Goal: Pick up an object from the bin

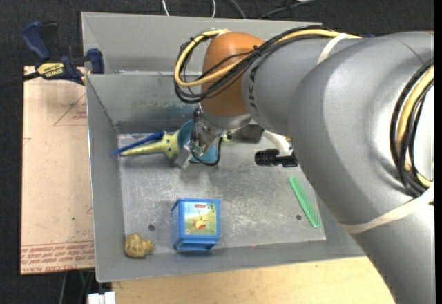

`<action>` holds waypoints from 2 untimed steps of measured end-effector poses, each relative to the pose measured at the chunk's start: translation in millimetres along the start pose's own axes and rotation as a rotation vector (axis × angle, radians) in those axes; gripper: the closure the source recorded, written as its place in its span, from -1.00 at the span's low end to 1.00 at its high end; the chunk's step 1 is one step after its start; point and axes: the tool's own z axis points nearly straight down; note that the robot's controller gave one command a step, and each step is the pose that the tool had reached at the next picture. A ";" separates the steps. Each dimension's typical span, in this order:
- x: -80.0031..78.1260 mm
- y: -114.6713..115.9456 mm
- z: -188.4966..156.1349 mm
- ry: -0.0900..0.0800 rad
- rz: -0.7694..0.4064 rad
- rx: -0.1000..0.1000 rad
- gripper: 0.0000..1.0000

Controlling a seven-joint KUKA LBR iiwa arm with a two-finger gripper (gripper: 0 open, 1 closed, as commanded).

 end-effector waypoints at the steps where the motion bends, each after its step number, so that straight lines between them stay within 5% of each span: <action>1: 0.0 0.0 0.1 0.000 0.000 0.000 1.00; 2: 1.0 -4.7 -37.1 -0.004 0.007 0.002 1.00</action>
Offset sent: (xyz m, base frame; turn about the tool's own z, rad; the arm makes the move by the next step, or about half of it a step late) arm -0.0061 -0.0025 0.1699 0.0210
